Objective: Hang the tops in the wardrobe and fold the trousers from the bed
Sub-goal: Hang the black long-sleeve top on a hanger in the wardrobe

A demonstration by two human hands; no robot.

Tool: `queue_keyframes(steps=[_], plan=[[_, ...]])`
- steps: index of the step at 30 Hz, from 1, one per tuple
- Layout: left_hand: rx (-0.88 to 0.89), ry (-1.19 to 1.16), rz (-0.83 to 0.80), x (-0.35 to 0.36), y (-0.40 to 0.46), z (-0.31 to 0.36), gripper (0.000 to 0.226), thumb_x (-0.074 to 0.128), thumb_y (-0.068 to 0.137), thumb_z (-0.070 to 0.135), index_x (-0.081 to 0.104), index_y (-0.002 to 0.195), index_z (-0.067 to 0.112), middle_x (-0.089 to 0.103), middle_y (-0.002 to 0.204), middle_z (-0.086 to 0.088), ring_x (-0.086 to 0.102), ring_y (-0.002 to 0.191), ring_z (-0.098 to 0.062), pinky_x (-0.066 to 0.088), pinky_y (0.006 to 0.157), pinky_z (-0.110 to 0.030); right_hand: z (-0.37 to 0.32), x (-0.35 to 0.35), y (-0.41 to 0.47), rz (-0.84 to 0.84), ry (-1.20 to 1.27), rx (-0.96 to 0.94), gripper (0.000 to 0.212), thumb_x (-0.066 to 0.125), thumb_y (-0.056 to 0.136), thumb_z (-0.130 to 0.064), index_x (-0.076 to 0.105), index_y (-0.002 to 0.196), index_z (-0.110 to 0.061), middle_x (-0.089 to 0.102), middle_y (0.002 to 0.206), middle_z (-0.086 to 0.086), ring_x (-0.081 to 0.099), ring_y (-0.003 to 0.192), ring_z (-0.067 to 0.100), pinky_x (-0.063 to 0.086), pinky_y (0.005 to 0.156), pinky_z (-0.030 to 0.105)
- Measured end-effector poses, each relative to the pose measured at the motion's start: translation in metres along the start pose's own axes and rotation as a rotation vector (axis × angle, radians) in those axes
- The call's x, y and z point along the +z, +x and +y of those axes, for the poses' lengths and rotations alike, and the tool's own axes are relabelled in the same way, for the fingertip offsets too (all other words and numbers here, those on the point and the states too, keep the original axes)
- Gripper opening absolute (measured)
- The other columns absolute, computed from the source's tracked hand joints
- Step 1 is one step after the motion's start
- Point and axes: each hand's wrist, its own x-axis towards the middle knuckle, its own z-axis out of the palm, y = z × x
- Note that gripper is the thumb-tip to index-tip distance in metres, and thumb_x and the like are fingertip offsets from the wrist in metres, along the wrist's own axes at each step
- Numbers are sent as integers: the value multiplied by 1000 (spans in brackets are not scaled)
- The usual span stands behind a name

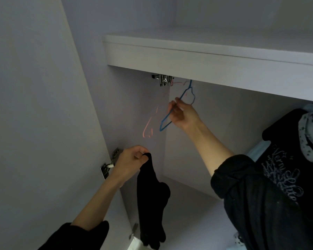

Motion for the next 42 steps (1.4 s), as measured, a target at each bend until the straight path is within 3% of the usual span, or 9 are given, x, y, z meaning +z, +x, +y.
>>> queue_keyframes(steps=[4,6,13,20,25,29,33,37,42], plan=[[-9,-21,-6,4,-3,-4,28,58,85,-4,63,74,21,59,71,-6,57,67,-17,51,62,-29,-9,-4,-4,-4,-173,-83,25,33,98,0,48,81,-11,47,68,5,40,36,8,25,31,14],[-30,-77,-9,5,-4,-5,29,57,85,-6,63,74,20,58,69,-4,57,64,-14,52,63,-31,-9,-14,-8,12,-259,-106,29,28,96,2,49,84,-14,47,67,4,36,32,7,21,32,15],[-97,-227,-86,15,-10,2,29,55,85,-8,67,75,17,62,59,7,63,54,-5,56,57,-21,-37,-33,-23,90,-414,-246,31,27,94,6,52,101,-10,45,66,4,29,31,5,19,30,15],[-102,-216,-95,33,-16,13,27,55,84,-8,66,76,15,59,68,-2,62,52,-9,56,57,-22,-49,-54,-39,136,-599,-285,32,30,94,3,54,111,-10,49,69,4,28,32,5,18,32,15],[-112,-180,-117,42,-22,11,25,55,85,-8,65,78,14,59,69,-4,61,52,-8,56,58,-23,-41,-97,-56,288,-812,-331,12,49,95,-14,60,91,-14,48,62,1,33,32,3,24,32,16],[-107,-163,-130,52,-27,12,26,54,86,-8,65,78,14,59,68,-2,60,58,-12,54,55,-19,-34,-143,-76,435,-1017,-386,32,57,92,-30,55,64,-16,50,59,0,42,52,12,31,52,24],[-84,-127,-92,70,-32,14,27,54,86,-6,62,76,18,56,66,0,52,61,-10,45,56,-23,-18,-187,-117,384,-973,-526,47,60,91,-29,34,54,-15,34,48,-1,31,48,14,27,51,27],[-75,-87,-109,87,-33,19,26,53,86,-5,60,75,17,56,67,-3,50,60,-14,39,56,-26,-27,-201,-138,270,-829,-562,26,63,88,-23,47,75,-9,43,53,3,43,41,7,40,41,20],[-111,-59,-135,101,-31,19,21,55,88,-1,60,76,17,57,68,-2,54,59,-14,45,53,-25,-44,-219,-131,458,-900,-440,19,48,98,-29,53,85,-15,43,59,0,39,44,7,31,45,22]])
